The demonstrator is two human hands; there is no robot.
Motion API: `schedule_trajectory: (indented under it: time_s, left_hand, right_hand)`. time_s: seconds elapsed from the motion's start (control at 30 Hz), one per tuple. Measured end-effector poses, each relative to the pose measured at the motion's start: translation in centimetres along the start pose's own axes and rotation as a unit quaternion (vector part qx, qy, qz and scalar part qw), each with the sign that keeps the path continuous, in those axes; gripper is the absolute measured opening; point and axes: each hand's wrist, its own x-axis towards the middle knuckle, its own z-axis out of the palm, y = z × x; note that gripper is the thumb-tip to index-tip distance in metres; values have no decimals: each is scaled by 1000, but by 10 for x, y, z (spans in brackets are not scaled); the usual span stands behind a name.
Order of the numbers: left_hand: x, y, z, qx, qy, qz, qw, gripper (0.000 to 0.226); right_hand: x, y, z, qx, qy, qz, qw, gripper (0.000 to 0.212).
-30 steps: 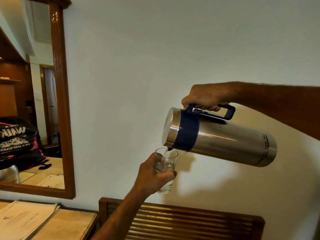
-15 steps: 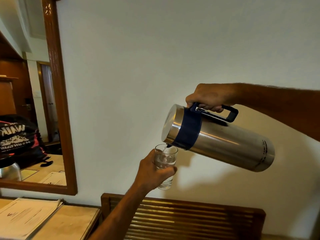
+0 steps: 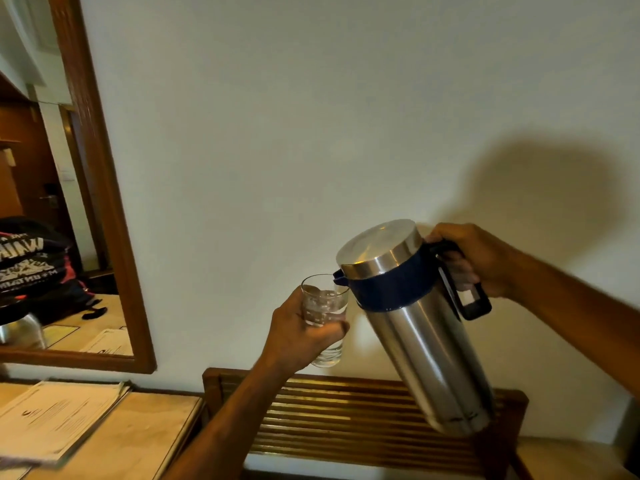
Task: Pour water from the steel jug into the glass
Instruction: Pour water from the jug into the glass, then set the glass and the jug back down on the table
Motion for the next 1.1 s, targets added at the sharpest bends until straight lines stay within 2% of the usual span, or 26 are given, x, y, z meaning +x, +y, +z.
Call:
schedule_trajectory:
  time_s: [0.1, 0.23, 0.4, 0.5, 0.57, 0.6, 0.63, 0.7, 0.77, 0.87, 0.93, 1.1]
  left_hand:
    - [-4, -7, 5, -9, -10, -10, 1000, 42]
    - [-19, -31, 15, -17, -21, -40, 999, 49]
    - [-48, -95, 35, -15, -16, -89, 996, 60]
    - [-73, -151, 51, -19, -10, -125, 992, 69]
    - [-95, -196, 64, -5, -8, -144, 990, 71]
    - [-107, -217, 70, -4, -4, -160, 987, 73]
    - [-118, -239, 75, -3, -2, -171, 985, 74]
    - [-149, -292, 90, -1, -1, -205, 979, 72]
    - [-178, -338, 105, 14, -2, -237, 971, 70]
    - [-220, -393, 126, 12, 3, -296, 955, 68]
    - [-246, -422, 138, 19, 6, -328, 945, 66]
    - [-293, -464, 166, 20, 10, -395, 919, 66]
  right_hand:
    - [-14, 42, 3, 81, -3, -12, 997, 40]
    - [-34, 104, 15, 195, 13, -41, 980, 42]
    - [-46, 199, 34, 214, 89, -68, 970, 40]
    - [-57, 283, 41, 134, 109, -56, 983, 44]
    - [-66, 341, 48, 24, 180, -49, 982, 44]
    - [-70, 360, 54, -3, 198, -81, 977, 35]
    - [-71, 375, 62, -24, 178, -123, 976, 24]
    - [-72, 413, 79, -33, 108, -146, 983, 27]
    - [-75, 457, 95, 46, 136, -92, 985, 40]
    - [-88, 518, 115, 162, 184, -23, 969, 43]
    - [-93, 547, 127, 179, 199, 16, 963, 40]
    - [-98, 591, 146, 232, 176, 53, 955, 43]
